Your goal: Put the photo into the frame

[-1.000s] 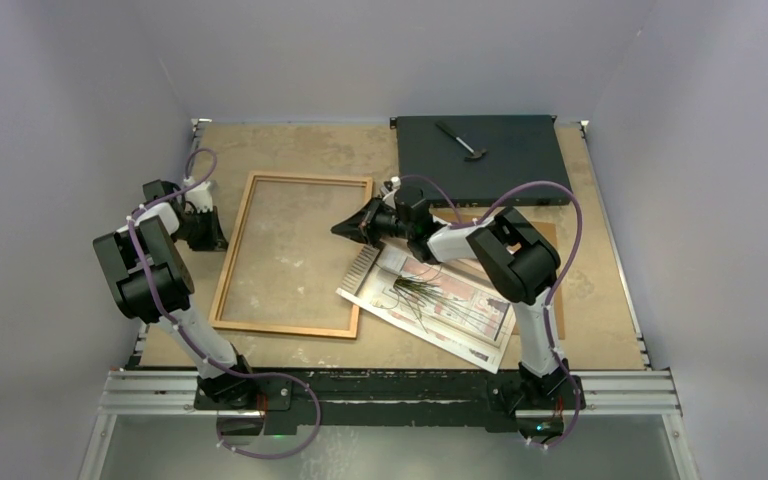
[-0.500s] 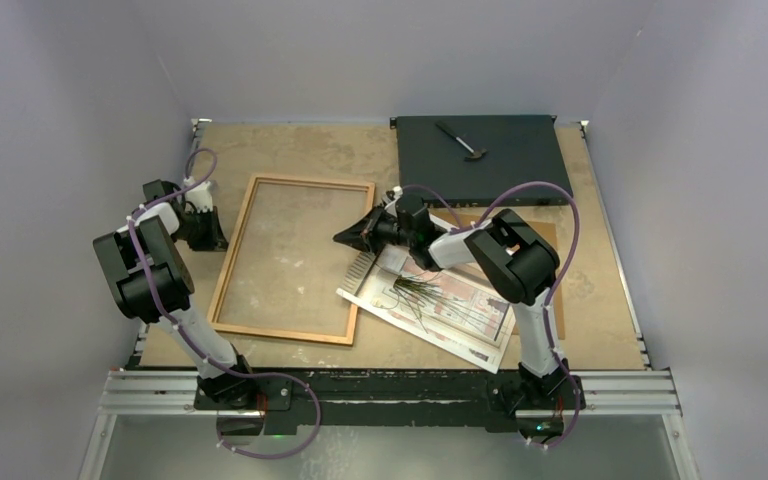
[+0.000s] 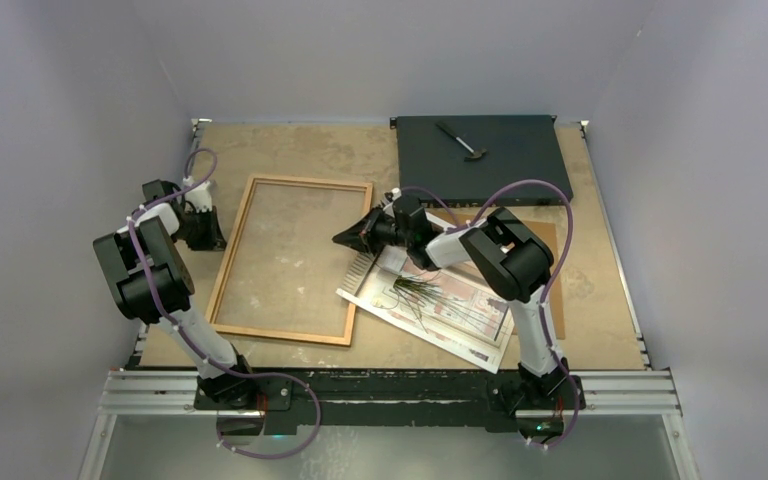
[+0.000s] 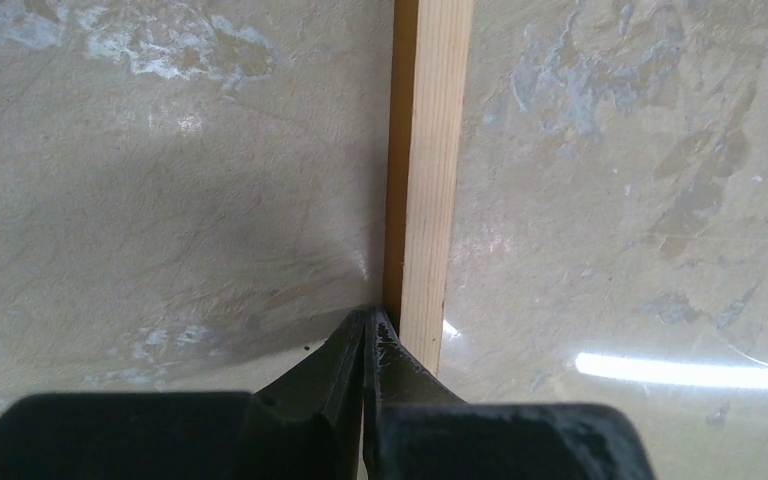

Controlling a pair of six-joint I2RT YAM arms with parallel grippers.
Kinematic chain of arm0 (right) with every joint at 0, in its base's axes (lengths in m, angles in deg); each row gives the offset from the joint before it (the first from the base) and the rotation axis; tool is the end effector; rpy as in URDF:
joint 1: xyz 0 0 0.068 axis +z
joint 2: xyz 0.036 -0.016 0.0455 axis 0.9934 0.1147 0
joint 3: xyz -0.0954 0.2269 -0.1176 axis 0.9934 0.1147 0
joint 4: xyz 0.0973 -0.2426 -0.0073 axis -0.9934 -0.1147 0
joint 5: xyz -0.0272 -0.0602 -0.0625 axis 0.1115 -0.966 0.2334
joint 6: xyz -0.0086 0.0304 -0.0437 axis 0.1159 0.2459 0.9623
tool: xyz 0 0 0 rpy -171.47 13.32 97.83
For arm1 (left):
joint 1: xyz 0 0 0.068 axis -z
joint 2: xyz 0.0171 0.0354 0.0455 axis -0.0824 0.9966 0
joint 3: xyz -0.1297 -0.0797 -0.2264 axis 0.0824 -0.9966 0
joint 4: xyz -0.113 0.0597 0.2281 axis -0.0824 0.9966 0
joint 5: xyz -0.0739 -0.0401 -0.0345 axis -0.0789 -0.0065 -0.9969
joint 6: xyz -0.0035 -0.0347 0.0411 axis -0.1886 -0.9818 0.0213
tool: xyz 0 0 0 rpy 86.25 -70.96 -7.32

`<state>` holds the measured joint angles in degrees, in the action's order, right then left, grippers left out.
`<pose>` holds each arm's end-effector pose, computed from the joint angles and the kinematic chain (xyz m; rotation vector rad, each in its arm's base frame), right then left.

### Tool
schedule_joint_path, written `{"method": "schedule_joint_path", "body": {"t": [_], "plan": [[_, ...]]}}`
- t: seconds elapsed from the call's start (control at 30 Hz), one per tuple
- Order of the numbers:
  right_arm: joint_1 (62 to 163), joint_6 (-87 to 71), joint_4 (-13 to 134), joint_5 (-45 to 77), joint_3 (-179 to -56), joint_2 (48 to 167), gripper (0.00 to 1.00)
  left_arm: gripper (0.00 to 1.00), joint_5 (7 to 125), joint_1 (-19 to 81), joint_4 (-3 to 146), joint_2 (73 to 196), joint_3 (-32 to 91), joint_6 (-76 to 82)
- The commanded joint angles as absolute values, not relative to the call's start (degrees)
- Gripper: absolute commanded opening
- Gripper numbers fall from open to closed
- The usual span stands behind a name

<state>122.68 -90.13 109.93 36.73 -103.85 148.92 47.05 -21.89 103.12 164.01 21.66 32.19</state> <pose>0.3281 0.2903 0.1313 0.5165 2.2139 1.8788 0.3192 0.1417 0.1545 -0.0948 2.6149 -0.4152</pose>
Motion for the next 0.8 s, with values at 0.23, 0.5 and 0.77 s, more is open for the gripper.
{"method": "schedule_joint_path", "body": {"t": [0.23, 0.5, 0.77], "plan": [[123.69, -95.07, 116.88, 37.15, -103.5, 146.94, 0.0, 0.0, 45.68, -21.06, 105.6, 163.89, 19.17, 31.23], [122.41, -90.3, 111.17, 35.9, -113.05, 149.46, 0.0, 0.05, 43.24, -21.03, 107.38, 164.33, 21.42, 29.91], [120.54, -86.16, 109.53, 36.58, -117.27, 150.75, 0.0, 0.14, 42.68, -21.09, 108.27, 164.68, 23.42, 28.33]]}}
